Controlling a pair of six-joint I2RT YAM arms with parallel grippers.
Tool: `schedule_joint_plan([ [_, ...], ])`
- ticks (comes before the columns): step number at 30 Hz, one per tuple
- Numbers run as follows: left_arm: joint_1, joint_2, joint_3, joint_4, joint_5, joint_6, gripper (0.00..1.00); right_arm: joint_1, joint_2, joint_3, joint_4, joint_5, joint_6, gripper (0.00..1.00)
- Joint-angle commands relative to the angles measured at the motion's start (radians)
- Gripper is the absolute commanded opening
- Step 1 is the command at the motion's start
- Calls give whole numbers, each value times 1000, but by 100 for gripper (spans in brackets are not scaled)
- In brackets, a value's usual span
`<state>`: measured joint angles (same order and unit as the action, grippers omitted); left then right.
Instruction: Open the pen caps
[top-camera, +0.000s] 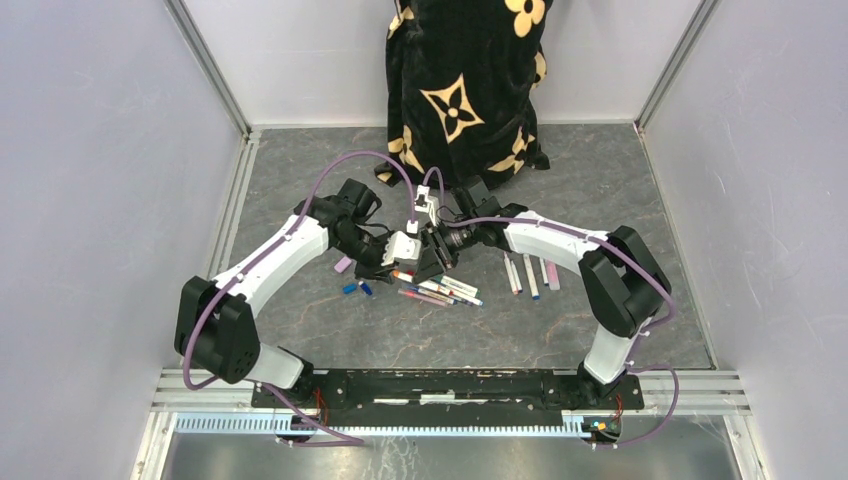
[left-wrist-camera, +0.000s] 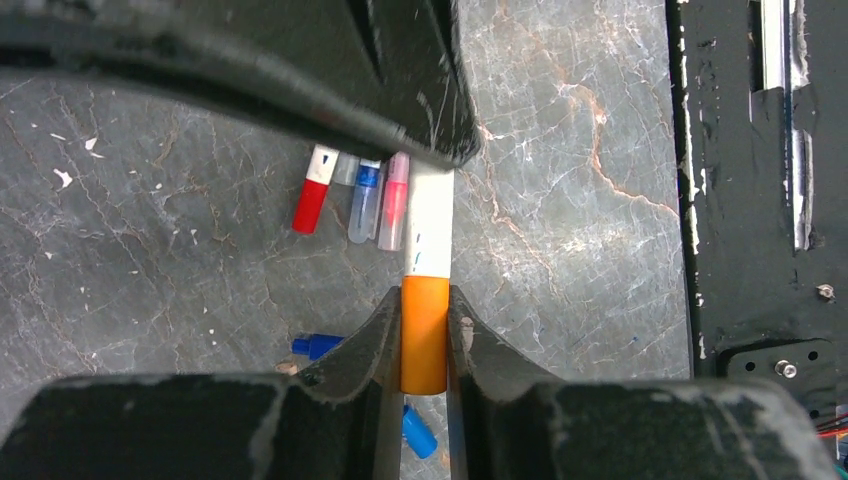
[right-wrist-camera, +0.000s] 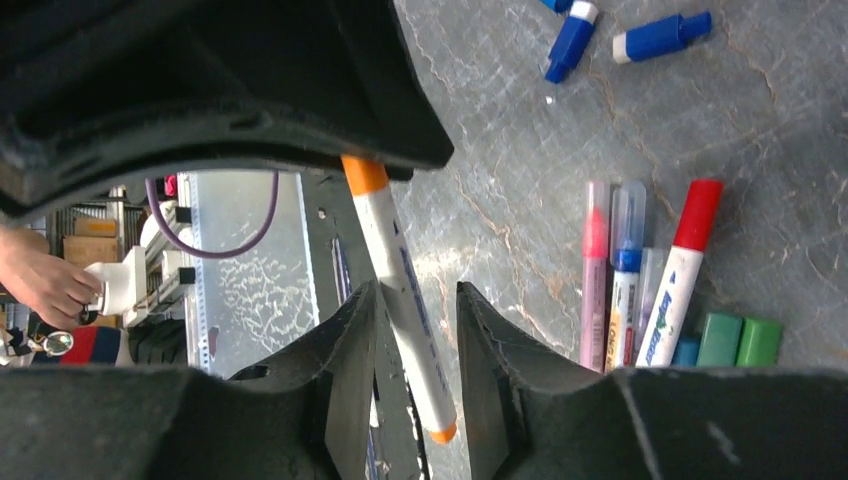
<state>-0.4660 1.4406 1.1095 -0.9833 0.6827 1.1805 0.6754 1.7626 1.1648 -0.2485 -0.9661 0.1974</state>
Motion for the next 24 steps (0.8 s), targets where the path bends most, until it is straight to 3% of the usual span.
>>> schedule_joint_plan([
  [1, -8, -1, 43, -24, 31, 48, 2, 20, 32, 39, 183, -35, 133, 40],
  [4, -8, -3, 47, -28, 27, 44, 2, 30, 56, 68, 187, -37, 142, 38],
  [10, 3, -7, 79, -87, -39, 78, 2, 29, 33, 27, 172, -49, 109, 0],
  [12, 32, -5, 96, -135, -66, 115, 2, 26, 3, -8, 154, -57, 72, 0],
  [19, 302, 82, 234, -272, -8, 271, 2, -3, -97, -136, 135, -55, 21, 0],
  [24, 338, 89, 244, -265, -7, 297, 2, -14, -142, -173, 83, -31, -20, 0],
])
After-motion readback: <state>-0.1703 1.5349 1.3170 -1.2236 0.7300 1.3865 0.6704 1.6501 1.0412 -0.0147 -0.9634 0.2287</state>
